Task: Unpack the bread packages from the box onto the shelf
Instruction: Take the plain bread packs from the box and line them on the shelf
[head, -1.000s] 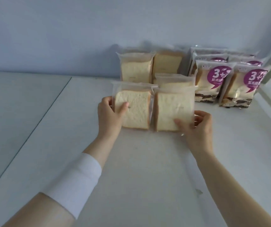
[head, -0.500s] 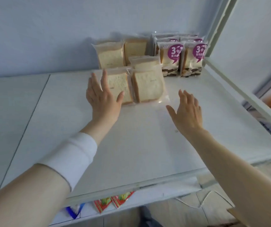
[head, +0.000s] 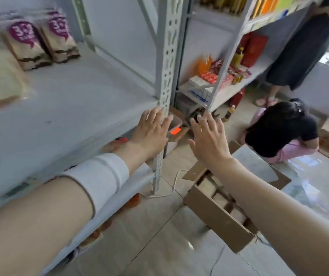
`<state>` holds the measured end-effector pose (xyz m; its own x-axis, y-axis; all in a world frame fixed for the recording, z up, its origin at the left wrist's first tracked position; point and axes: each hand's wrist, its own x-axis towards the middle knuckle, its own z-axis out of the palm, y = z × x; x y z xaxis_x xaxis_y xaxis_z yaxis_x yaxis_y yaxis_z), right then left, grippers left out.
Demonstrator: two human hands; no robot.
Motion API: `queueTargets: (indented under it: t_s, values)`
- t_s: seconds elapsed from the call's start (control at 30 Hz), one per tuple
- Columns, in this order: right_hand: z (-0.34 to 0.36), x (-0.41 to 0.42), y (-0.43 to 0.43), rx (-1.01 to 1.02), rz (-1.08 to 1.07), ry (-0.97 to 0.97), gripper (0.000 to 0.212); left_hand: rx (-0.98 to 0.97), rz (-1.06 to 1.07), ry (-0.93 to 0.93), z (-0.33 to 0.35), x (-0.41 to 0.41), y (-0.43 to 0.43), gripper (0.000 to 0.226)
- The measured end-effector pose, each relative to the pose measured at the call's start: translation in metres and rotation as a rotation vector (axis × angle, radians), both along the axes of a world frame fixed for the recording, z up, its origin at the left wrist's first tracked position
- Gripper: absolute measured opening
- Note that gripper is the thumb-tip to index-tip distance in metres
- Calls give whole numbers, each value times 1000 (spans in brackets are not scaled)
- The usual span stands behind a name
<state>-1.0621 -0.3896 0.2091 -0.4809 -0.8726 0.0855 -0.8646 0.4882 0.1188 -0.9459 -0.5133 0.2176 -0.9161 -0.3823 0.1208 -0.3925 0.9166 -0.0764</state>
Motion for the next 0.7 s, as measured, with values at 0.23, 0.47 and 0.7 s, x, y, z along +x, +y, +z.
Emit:
queueTargets:
  t_s: [0.23,0.47,0.7]
  values:
    - [-94,-108,175,194,-414,-191,57,156,-142,-307,-97,-148,123,62]
    - [-186,-169,217,359,-541,-348,52,352,-178,-480,-206,-241,150,58]
    - [-316,-186,182,294,-717,-641,55,633,-2,-650,-328,-316,134,59]
